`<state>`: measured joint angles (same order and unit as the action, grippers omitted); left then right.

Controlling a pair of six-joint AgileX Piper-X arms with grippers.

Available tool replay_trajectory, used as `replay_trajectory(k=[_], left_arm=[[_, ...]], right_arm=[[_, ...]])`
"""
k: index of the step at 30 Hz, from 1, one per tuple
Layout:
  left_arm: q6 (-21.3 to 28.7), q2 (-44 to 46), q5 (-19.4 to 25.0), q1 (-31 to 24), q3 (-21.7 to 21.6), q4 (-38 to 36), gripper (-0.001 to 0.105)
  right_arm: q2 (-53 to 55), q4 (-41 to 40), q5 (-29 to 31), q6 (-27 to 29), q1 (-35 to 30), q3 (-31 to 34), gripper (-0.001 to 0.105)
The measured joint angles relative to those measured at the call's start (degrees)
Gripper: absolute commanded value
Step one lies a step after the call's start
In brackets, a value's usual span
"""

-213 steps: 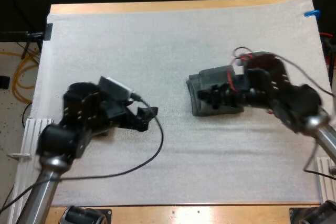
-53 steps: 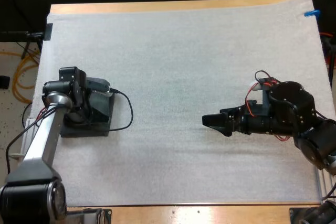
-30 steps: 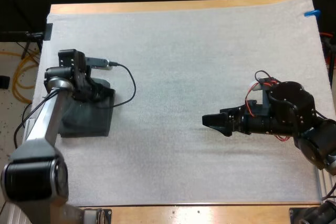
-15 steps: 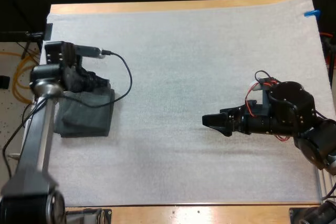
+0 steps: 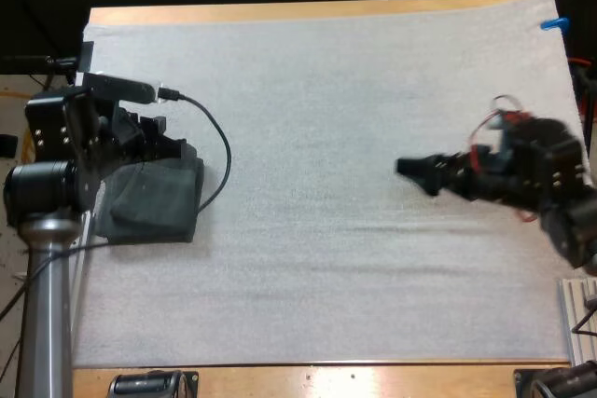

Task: Pick towel from pile fold and stack

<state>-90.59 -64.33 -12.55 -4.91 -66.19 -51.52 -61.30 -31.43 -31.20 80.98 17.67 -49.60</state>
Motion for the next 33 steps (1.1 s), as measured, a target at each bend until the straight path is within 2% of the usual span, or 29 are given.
replay_trajectory(k=[6,10,14,19,22,28,33], left_arm=[[1.48,3.92,-1.41,0.0,0.0,-1.16,0.039],[2.71,5.84,-4.72,0.3,0.0,-1.16,0.039],[2.86,7.96,-3.03,2.33,0.0,-1.46,0.039],[4.41,10.22,4.74,5.28,0.0,-4.3,0.039],[2.45,11.92,6.83,5.48,0.0,-4.87,0.039],[1.32,19.11,7.19,5.48,2.2,-3.57,0.039],[1.21,30.92,7.19,5.48,9.96,-2.3,0.039]], right_arm=[[0.0,0.02,-3.97,4.24,-14.63,0.04,0.078],[1.18,-2.51,-4.56,8.73,-22.28,0.04,0.078],[4.51,-6.97,-2.15,14.58,-27.38,0.04,0.078],[10.84,-15.56,10.05,23.17,-27.81,0.04,0.078],[14.8,-19.64,15.45,24.79,-26.71,0.04,0.078],[23.98,-23.92,16.46,26.51,-22.65,0.04,0.078],[32.27,-25.0,17.07,26.55,-21.35,0.44,0.078]])
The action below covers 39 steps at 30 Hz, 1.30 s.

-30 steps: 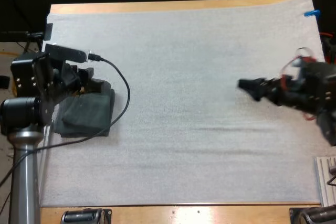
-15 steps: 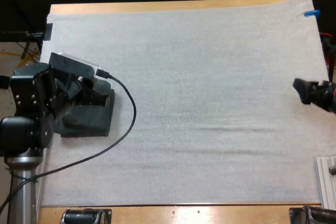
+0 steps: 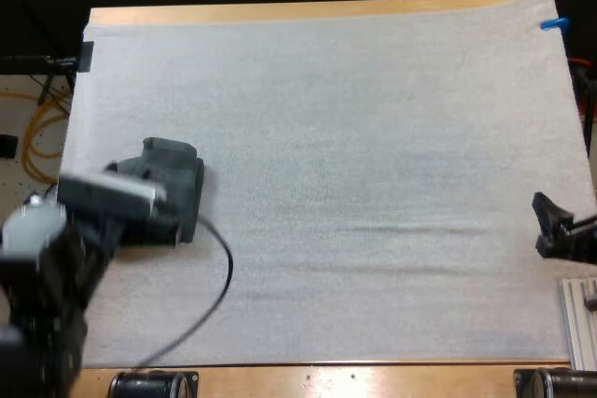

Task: Pick towel from pile fold and stack

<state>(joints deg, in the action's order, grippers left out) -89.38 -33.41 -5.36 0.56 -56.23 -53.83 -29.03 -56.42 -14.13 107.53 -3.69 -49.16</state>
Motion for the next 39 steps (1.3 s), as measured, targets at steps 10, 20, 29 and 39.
replay_trajectory(k=[10,20,29,39], left_arm=[[0.0,30.46,0.38,0.0,14.02,-3.42,0.039],[0.11,34.19,0.38,0.0,15.72,-26.19,0.039],[0.15,34.19,0.38,0.0,18.23,-17.49,0.039],[-0.33,34.14,0.38,0.0,27.41,-1.34,0.039]], right_arm=[[19.11,-0.94,0.27,0.0,0.0,9.61,0.078],[29.46,-3.99,0.42,-0.98,0.0,14.45,0.078],[29.46,2.65,0.38,3.02,0.0,14.45,0.078],[29.46,6.13,0.38,3.44,0.0,16.35,0.078]])
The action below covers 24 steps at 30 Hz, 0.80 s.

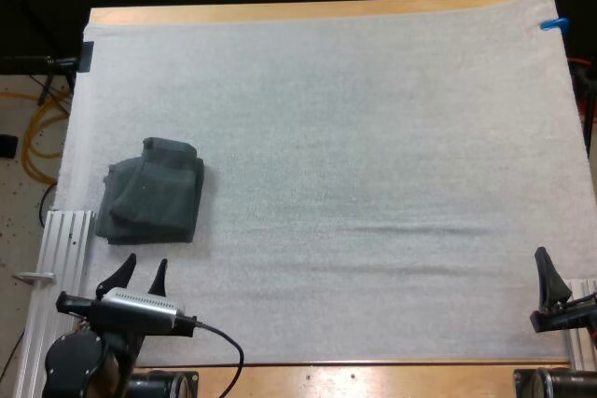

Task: Pick towel from pile fold and stack

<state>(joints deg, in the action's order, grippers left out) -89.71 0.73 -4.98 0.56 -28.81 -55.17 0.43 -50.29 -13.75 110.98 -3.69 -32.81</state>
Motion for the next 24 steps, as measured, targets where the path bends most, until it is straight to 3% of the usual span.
replay_trajectory(k=[9,24], left_arm=[[-1.14,-0.06,0.0,0.0,1.45,-0.08,0.039],[-1.14,-0.06,0.0,0.0,1.45,-0.08,0.039]], right_arm=[[0.0,0.0,0.0,0.0,0.0,5.8,0.078],[0.0,-6.09,1.49,-4.86,0.0,4.39,0.078]])
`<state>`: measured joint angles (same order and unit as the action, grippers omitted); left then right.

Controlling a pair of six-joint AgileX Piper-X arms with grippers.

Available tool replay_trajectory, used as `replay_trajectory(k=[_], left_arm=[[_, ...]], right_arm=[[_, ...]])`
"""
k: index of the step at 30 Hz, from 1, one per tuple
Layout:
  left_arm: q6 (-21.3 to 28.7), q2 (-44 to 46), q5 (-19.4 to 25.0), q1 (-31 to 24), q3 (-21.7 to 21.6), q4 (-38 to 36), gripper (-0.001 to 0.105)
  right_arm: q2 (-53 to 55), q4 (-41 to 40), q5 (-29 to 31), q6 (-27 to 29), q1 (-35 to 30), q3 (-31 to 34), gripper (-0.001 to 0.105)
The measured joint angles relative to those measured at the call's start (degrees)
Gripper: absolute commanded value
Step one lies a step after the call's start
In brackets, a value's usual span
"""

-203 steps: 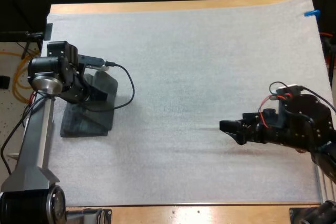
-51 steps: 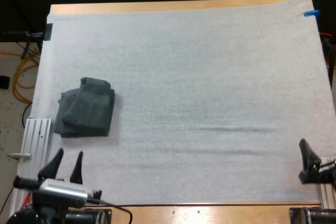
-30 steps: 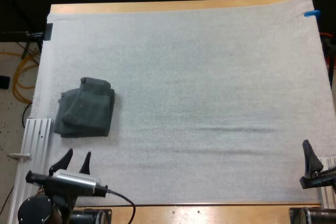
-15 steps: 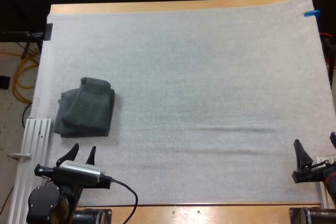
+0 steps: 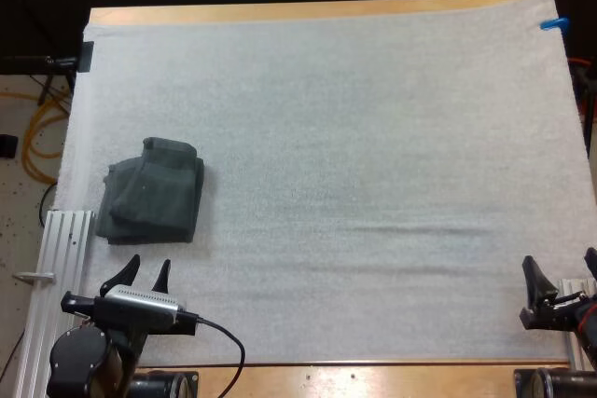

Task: Pick towel from pile fold and stack

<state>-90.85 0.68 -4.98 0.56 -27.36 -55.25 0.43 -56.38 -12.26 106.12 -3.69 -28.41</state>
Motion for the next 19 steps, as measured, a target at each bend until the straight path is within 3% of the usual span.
replay_trajectory(k=[19], left_arm=[[0.0,0.0,0.0,0.0,0.0,0.0,0.039]], right_arm=[[0.0,-0.06,1.21,-2.97,0.0,0.0,0.078]])
